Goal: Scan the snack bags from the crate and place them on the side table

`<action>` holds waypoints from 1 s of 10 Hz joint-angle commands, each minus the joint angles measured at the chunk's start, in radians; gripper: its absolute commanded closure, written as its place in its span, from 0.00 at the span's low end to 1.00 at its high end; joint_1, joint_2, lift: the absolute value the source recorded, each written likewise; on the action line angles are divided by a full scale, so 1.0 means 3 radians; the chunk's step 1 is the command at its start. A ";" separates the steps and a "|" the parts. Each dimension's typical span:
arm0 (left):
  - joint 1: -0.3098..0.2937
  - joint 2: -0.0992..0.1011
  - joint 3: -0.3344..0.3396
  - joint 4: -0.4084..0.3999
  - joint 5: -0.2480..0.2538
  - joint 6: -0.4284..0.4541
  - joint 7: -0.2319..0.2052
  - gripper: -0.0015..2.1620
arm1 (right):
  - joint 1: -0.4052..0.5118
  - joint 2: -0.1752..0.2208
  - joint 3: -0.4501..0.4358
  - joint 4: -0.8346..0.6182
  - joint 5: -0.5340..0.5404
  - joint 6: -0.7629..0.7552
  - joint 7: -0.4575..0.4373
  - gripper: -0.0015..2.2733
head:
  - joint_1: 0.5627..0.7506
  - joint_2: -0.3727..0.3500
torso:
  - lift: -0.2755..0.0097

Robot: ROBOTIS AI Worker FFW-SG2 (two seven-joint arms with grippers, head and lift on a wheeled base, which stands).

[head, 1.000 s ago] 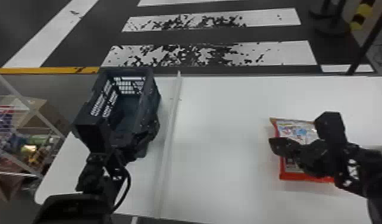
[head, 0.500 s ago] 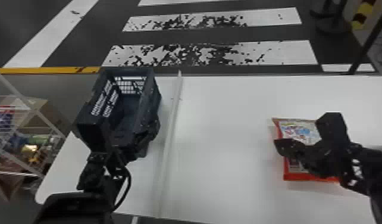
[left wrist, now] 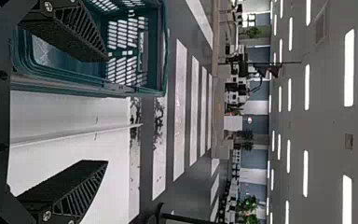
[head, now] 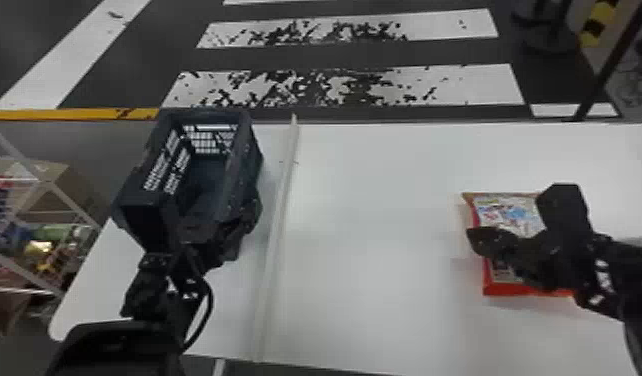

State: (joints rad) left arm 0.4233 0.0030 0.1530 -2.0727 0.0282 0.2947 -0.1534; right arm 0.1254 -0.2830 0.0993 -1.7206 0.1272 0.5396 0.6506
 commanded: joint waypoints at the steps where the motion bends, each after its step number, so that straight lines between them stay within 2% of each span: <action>1: 0.0000 -0.0019 -0.0009 -0.0009 -0.0007 0.0008 0.0000 0.05 | -0.0009 -0.0023 -0.0040 0.0019 -0.0005 -0.0001 -0.0001 0.99 | 0.70 0.68 | 0.64; 4: 0.0005 -0.0019 -0.0009 -0.0025 -0.0007 0.0018 0.0000 0.05 | 0.0058 -0.0038 -0.0142 -0.0094 -0.0092 -0.0021 -0.0001 0.98 | 0.70 0.65 | 0.64; 5: 0.0010 -0.0019 -0.0009 -0.0035 -0.0007 0.0028 0.0000 0.05 | 0.0201 -0.0033 -0.0280 -0.0319 -0.0240 -0.0062 -0.0011 0.87 | 0.70 0.64 | 0.64; 7: 0.0005 -0.0019 -0.0035 -0.0055 -0.0017 0.0028 0.0010 0.05 | 0.0421 -0.0003 -0.0592 -0.0774 -0.0536 0.0163 -0.0042 0.55 | 0.70 0.64 | 0.64; 9: 0.0000 -0.0019 -0.0065 -0.0096 -0.0017 0.0018 0.0020 0.05 | 0.0574 0.0044 -0.0935 -0.0958 -0.0639 0.0347 -0.0083 0.09 | 0.70 0.60 | 0.64; 10: 0.0000 -0.0019 -0.0091 -0.0122 -0.0027 0.0018 0.0031 0.05 | 0.0646 0.0059 -0.1103 -0.0968 -0.0664 0.0347 -0.0190 0.05 | 0.70 0.56 | 0.64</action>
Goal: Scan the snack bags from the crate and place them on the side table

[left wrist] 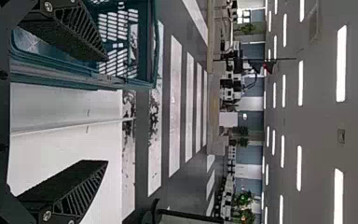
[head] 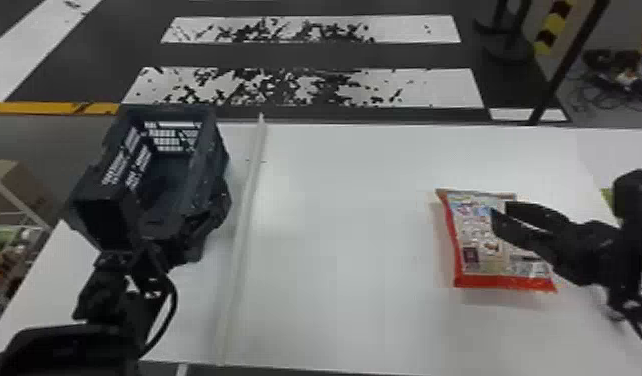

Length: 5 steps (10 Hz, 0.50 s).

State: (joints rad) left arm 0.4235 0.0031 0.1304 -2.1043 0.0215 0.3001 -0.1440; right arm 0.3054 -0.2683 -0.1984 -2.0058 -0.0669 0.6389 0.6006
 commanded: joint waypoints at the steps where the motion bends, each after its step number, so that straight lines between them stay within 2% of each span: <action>1: -0.0006 -0.0019 -0.0056 -0.0047 -0.0015 0.0010 0.0010 0.05 | 0.0091 0.0015 -0.0285 -0.0018 -0.0038 0.0036 -0.0054 0.05 | 0.70 0.50 | 0.64; 5: 0.0025 -0.0019 -0.0113 -0.0134 -0.0010 0.0030 0.0025 0.05 | 0.0260 -0.0026 -0.0642 0.0090 -0.0017 0.0077 -0.0049 0.04 | 0.70 0.33 | 0.64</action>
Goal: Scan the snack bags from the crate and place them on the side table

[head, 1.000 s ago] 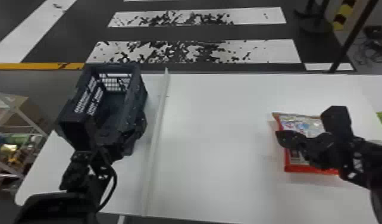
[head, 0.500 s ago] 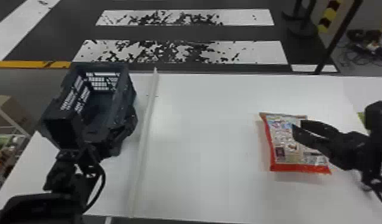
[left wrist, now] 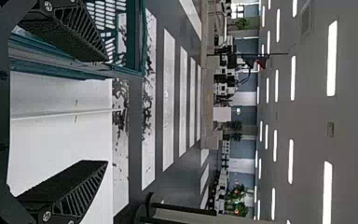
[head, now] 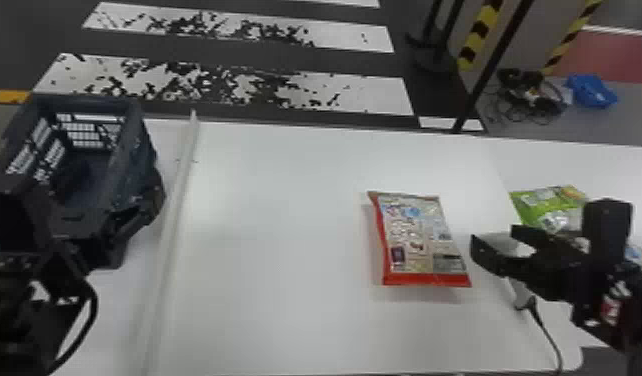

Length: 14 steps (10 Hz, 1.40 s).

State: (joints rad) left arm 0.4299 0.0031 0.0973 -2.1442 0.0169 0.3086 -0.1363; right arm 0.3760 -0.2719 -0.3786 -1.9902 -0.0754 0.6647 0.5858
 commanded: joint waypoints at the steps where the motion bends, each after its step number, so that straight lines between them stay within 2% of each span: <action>1: 0.0009 -0.0019 -0.0007 -0.0001 0.0015 0.0002 -0.0001 0.05 | 0.0040 -0.0050 -0.0073 0.0130 0.0026 -0.0040 0.0006 0.04 | 0.70 0.30 | 0.64; 5: 0.0024 -0.0019 -0.0002 0.0030 0.0036 -0.0019 0.0004 0.05 | -0.0026 -0.0270 -0.0068 0.0554 0.0072 -0.0193 0.0057 0.04 | 0.70 0.21 | 0.64; 8: 0.0024 -0.0019 0.0003 0.0106 0.0041 -0.0049 0.0009 0.05 | -0.0200 -0.0418 0.0060 0.0856 0.0139 -0.0183 0.0103 0.04 | 0.70 0.18 | 0.64; 10: 0.0024 -0.0019 0.0003 0.0112 0.0041 -0.0049 0.0004 0.05 | -0.0323 -0.0449 0.0147 0.1004 0.0236 -0.0111 0.0139 0.07 | 0.70 0.17 | 0.64; 11: 0.0024 -0.0019 0.0003 0.0112 0.0041 -0.0049 0.0009 0.05 | -0.0384 -0.0464 0.0193 0.1071 0.0282 -0.0101 0.0159 0.16 | 0.70 0.17 | 0.64; 12: 0.0029 -0.0019 0.0008 0.0112 0.0041 -0.0049 0.0009 0.05 | -0.0425 -0.0495 0.0244 0.1127 0.0343 -0.0080 0.0190 0.30 | 0.70 0.17 | 0.64; 13: 0.0029 -0.0019 0.0008 0.0112 0.0046 -0.0049 0.0009 0.05 | -0.0451 -0.0500 0.0270 0.1147 0.0400 -0.0070 0.0221 0.53 | 0.70 0.17 | 0.64; 14: 0.0034 -0.0019 0.0008 0.0112 0.0046 -0.0049 0.0009 0.05 | -0.0471 -0.0484 0.0270 0.1147 0.0384 0.0042 0.0200 0.93 | 0.70 0.18 | 0.64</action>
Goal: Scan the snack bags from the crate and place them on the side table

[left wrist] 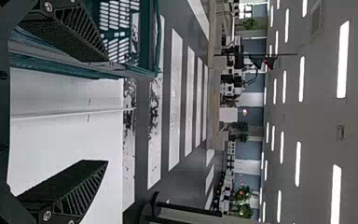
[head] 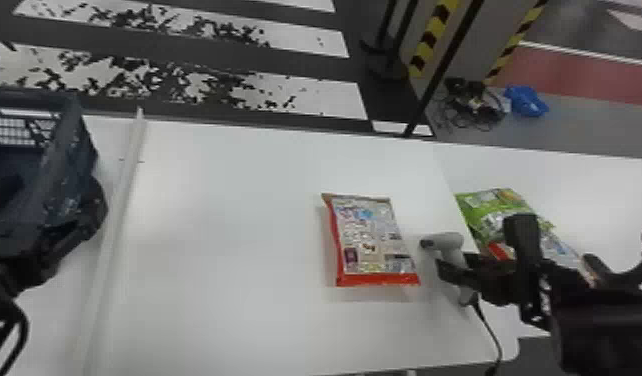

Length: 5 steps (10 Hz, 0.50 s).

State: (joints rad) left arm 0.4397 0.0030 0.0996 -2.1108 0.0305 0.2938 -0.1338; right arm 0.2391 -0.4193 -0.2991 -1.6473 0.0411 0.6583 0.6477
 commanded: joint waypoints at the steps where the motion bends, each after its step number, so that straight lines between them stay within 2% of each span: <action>1: 0.0002 -0.0019 0.0000 0.0000 0.0001 0.0000 0.0001 0.05 | -0.0010 0.0012 -0.0020 -0.0026 -0.0014 0.0084 -0.0006 0.95 | 0.70 0.17 | 0.64; 2: 0.0002 -0.0019 0.0000 0.0000 0.0001 0.0000 0.0001 0.05 | 0.0031 0.0012 -0.0056 -0.0134 -0.0035 0.0186 -0.0001 0.98 | 0.70 0.17 | 0.64; 5: 0.0002 -0.0019 -0.0010 -0.0005 0.0001 0.0000 -0.0004 0.05 | 0.0246 0.0068 -0.0133 -0.0650 -0.0096 0.0513 0.0004 0.99 | 0.70 0.18 | 0.64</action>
State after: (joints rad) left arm 0.4403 0.0030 0.0977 -2.1108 0.0307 0.2938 -0.1341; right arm 0.2996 -0.4058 -0.3308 -1.8090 0.0211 0.7947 0.6489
